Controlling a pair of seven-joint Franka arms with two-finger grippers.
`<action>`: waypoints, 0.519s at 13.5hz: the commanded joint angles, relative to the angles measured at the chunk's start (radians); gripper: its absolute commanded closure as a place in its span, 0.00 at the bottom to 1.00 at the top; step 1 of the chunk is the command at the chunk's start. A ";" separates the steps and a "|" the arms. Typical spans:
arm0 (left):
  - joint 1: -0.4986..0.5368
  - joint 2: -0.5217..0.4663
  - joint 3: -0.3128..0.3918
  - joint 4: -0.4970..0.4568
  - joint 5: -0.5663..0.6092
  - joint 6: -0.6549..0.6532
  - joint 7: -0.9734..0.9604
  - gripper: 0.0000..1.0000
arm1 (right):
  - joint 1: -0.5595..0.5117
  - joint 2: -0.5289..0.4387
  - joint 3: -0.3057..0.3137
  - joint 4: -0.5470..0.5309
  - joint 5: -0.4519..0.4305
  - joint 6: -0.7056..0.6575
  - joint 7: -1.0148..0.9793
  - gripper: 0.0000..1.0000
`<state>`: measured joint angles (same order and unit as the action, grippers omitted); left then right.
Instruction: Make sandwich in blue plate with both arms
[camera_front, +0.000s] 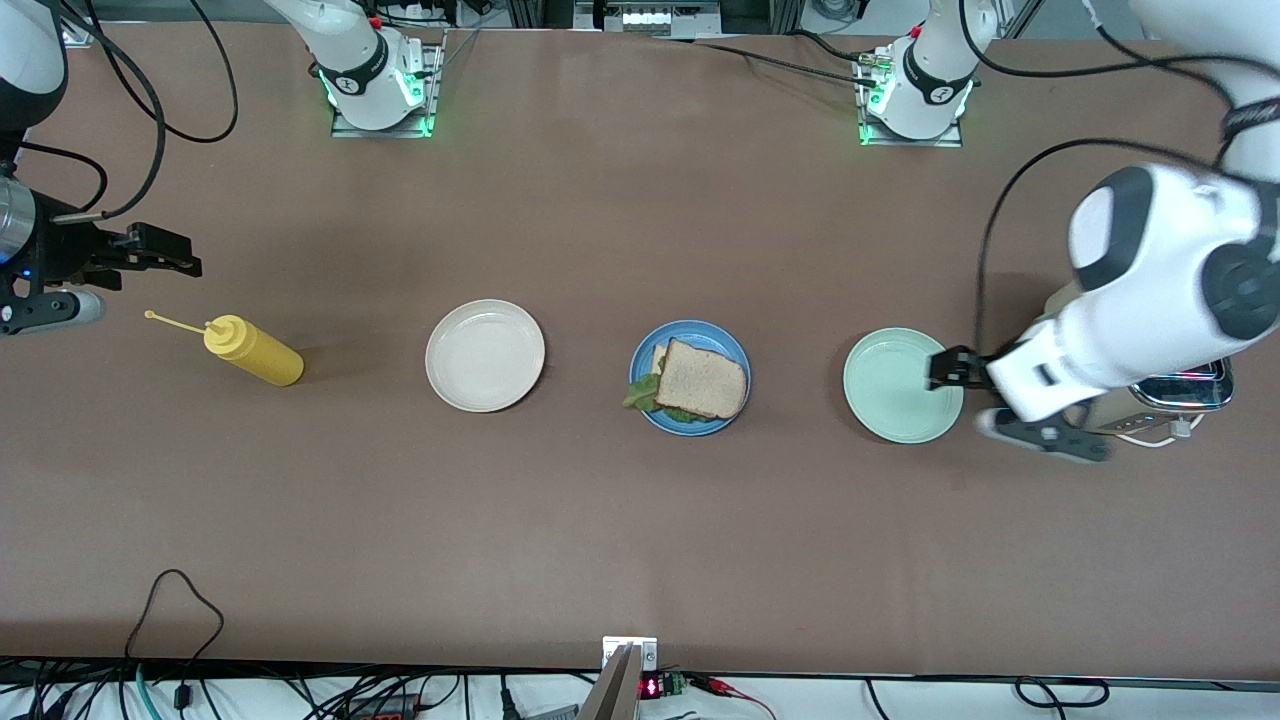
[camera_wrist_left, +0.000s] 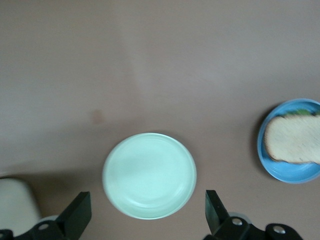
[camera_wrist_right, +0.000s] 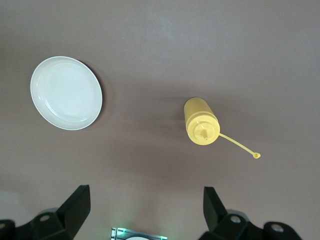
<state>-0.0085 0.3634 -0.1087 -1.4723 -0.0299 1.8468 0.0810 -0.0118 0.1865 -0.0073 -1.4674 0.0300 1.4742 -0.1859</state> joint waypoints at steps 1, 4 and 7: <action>-0.027 -0.102 0.096 0.004 0.018 -0.035 -0.030 0.00 | 0.019 -0.018 -0.008 0.010 -0.016 -0.032 0.026 0.00; 0.062 -0.222 0.086 -0.025 -0.011 -0.208 -0.067 0.00 | 0.016 -0.059 -0.013 -0.051 -0.016 -0.031 0.034 0.00; 0.071 -0.351 0.081 -0.167 -0.012 -0.202 -0.105 0.00 | 0.019 -0.065 -0.014 -0.059 -0.019 -0.028 0.055 0.00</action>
<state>0.0637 0.1064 -0.0158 -1.5087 -0.0351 1.6202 0.0197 -0.0052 0.1506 -0.0132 -1.4964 0.0278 1.4480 -0.1565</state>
